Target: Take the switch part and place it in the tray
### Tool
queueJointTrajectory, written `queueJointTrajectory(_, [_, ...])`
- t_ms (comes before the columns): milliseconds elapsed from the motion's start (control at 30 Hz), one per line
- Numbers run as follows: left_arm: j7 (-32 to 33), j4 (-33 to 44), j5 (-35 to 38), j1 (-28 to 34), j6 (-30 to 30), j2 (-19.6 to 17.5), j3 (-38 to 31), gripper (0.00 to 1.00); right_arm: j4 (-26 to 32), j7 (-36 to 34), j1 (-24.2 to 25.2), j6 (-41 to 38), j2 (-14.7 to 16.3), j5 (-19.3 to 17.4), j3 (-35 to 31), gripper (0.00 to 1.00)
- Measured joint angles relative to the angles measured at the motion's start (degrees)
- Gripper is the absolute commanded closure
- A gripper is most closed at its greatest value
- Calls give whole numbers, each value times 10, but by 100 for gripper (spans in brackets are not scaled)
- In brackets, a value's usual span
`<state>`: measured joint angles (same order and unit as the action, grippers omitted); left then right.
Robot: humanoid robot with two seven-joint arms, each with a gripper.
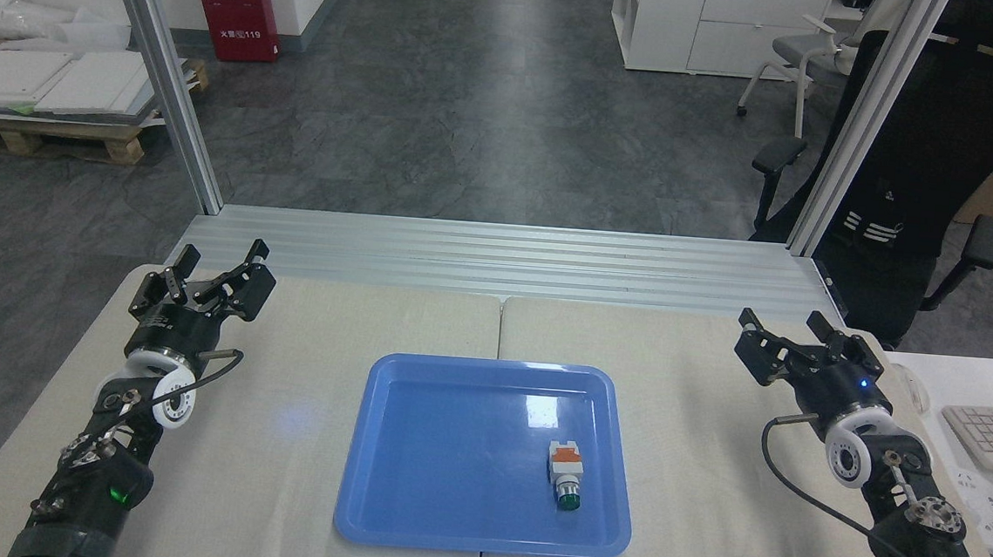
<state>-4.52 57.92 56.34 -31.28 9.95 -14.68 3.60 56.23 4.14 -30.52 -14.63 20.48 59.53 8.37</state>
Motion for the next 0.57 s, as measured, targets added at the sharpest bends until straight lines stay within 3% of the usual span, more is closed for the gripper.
queueJointTrajectory(300, [0,0,0,0,0,0,0,0,15,12,-8,32,-30,2,12,1])
queueJointTrajectory(567, [0,0,0,0,0,0,0,0,15,8,-16,37,-34,2,21,1])
